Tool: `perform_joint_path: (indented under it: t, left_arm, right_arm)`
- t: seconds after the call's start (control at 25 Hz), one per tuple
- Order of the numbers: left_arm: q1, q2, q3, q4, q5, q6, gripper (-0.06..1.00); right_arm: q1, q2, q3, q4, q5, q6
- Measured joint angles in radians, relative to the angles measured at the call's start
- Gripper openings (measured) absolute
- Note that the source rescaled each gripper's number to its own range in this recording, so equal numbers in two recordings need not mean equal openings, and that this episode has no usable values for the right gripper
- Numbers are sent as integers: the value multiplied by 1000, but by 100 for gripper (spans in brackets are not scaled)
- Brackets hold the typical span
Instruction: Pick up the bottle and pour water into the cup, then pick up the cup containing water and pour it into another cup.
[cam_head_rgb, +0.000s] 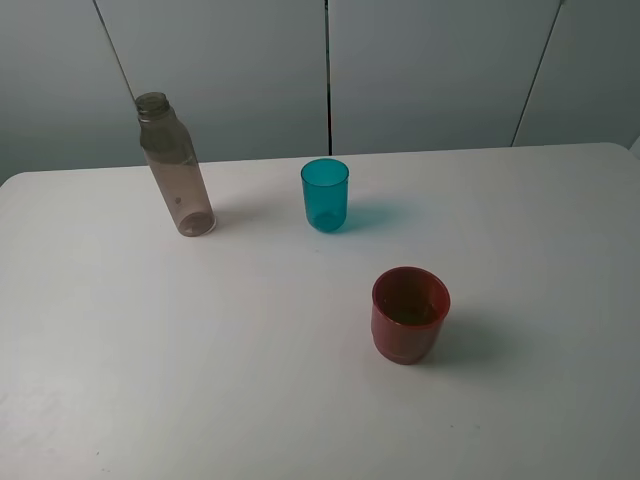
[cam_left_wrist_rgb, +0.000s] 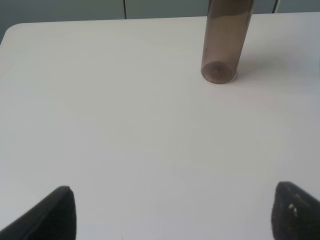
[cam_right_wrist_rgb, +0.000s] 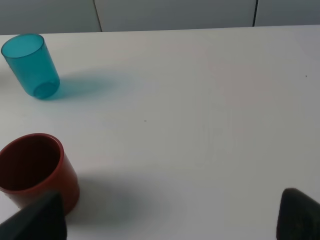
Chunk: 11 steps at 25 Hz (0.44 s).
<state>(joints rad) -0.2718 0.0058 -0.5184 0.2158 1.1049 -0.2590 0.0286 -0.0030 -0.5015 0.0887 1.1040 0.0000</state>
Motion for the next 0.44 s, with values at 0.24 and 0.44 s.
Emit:
perform_joint_path:
  t: [0.24,0.44]
  left_arm:
    - [6,-6,0,-2,-1,2,99]
    - [106,-6,0,-2,-1,4,99]
  right_arm:
    - [0,0,0,0,0,0]
    - [0,0,0,0,0,0]
